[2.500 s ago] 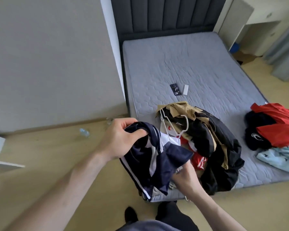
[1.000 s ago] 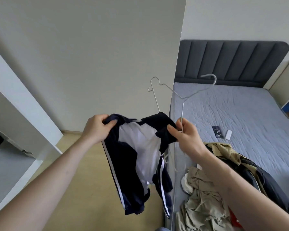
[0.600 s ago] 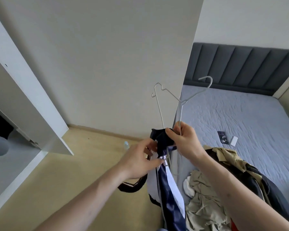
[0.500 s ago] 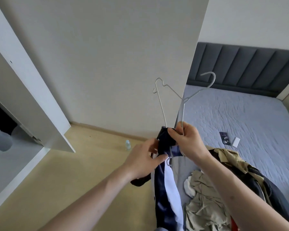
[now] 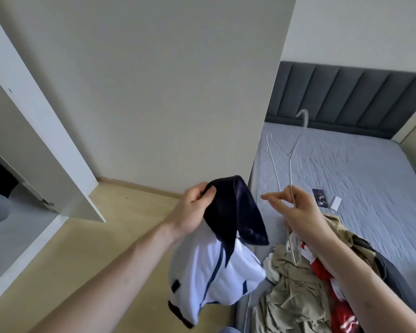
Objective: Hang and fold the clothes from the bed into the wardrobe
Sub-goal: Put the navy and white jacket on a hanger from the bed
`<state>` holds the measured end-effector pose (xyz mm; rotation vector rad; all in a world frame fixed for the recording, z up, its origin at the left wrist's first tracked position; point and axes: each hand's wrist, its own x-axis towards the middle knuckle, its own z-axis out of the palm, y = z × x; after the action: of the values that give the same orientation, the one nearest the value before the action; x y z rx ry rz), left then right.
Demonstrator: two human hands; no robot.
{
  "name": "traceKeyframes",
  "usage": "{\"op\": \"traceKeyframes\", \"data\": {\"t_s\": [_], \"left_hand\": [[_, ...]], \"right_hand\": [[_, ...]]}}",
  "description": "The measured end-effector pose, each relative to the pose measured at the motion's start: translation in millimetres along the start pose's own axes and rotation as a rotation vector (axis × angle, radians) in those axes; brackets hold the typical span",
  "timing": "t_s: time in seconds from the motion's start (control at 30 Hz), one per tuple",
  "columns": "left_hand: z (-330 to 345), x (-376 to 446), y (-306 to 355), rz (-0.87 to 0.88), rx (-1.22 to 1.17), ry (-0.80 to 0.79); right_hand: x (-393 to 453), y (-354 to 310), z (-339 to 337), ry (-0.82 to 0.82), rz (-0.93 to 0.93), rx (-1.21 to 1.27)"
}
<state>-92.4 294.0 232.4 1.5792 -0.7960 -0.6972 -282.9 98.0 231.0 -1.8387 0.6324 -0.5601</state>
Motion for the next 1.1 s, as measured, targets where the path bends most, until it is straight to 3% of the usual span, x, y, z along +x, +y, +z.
{"op": "traceKeyframes", "data": {"t_s": [0.23, 0.3, 0.43, 0.6, 0.73, 0.9, 0.97, 1.1], "left_hand": [[-15, 6, 23, -0.145, -0.237, -0.275], [-19, 11, 27, -0.131, -0.232, -0.328], [-38, 27, 19, -0.034, 0.028, -0.175], [-57, 26, -23, -0.017, 0.408, -0.003], [-50, 7, -72, -0.084, 0.222, 0.151], [-20, -44, -149, -0.595, -0.143, 0.282], [0, -62, -162, -0.66, -0.26, 0.196], [36, -60, -147, -0.492, -0.309, -0.032]], "right_hand": [[-17, 17, 49, -0.133, 0.14, -0.125], [-16, 16, 66, -0.192, 0.126, -0.02], [-8, -2, 79, -0.227, 0.132, 0.312], [8, -34, 84, -0.287, 0.129, 0.393], [17, -45, 93, -0.318, 0.155, 0.414], [20, -38, 87, -0.33, 0.154, 0.369], [20, -35, 83, -0.319, 0.151, 0.352], [18, -32, 71, -0.291, 0.158, 0.377]]}}
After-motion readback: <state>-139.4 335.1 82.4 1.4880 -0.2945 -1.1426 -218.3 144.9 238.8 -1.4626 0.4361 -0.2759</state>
